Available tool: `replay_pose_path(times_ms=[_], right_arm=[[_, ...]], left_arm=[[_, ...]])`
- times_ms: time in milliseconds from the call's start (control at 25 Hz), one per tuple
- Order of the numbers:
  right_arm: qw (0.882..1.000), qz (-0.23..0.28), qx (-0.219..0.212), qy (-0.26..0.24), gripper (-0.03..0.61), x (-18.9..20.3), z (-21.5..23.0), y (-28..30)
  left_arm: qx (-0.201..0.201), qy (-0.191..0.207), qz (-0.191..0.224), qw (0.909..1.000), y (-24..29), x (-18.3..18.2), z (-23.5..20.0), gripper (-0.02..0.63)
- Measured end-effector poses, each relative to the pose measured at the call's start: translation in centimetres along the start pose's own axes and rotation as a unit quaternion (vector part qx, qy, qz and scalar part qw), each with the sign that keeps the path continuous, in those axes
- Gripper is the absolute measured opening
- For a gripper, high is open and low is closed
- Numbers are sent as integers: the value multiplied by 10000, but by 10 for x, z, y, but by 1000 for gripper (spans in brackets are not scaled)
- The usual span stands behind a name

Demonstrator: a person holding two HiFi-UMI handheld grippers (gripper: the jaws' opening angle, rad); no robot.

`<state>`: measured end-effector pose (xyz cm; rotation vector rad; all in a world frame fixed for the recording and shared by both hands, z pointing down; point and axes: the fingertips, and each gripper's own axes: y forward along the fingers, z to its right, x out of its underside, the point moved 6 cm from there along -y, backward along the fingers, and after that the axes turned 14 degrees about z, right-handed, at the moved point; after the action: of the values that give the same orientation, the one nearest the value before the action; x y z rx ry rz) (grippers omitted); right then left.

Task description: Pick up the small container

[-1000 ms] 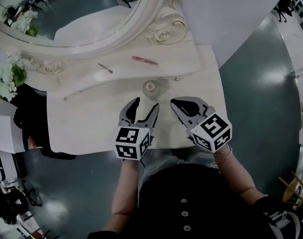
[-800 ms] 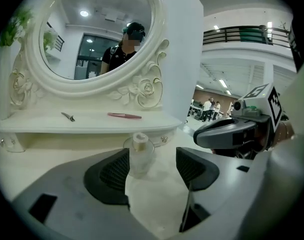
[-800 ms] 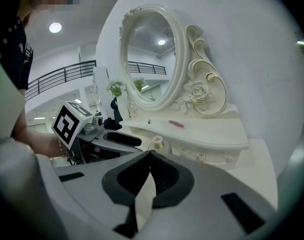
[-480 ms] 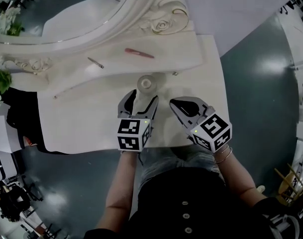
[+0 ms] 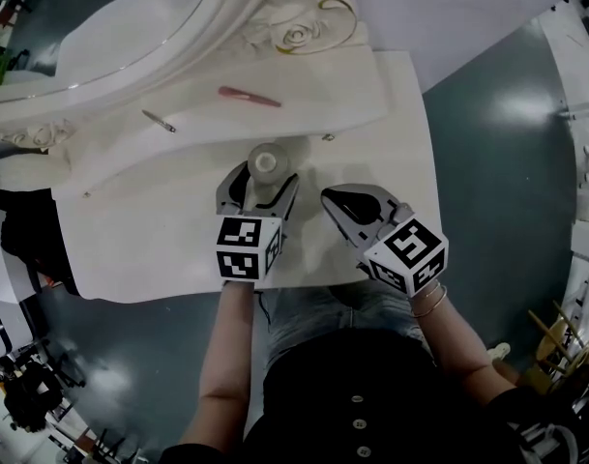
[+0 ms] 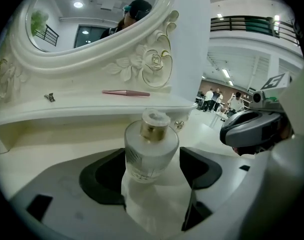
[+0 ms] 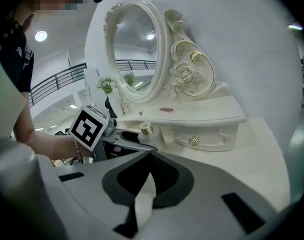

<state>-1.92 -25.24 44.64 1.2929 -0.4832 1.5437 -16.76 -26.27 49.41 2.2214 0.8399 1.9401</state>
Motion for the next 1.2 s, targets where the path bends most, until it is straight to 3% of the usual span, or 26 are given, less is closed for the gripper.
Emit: replay_pose_path(times_ms=[280, 1200], right_arm=[[9999, -24, 61, 128, 2, 4, 5, -2], [9999, 3, 42, 156, 2, 3, 16, -2]], left_arm=[[68, 288, -17, 9996, 14, -7, -2, 310], [90, 560, -143, 9983, 38, -8, -3, 330]])
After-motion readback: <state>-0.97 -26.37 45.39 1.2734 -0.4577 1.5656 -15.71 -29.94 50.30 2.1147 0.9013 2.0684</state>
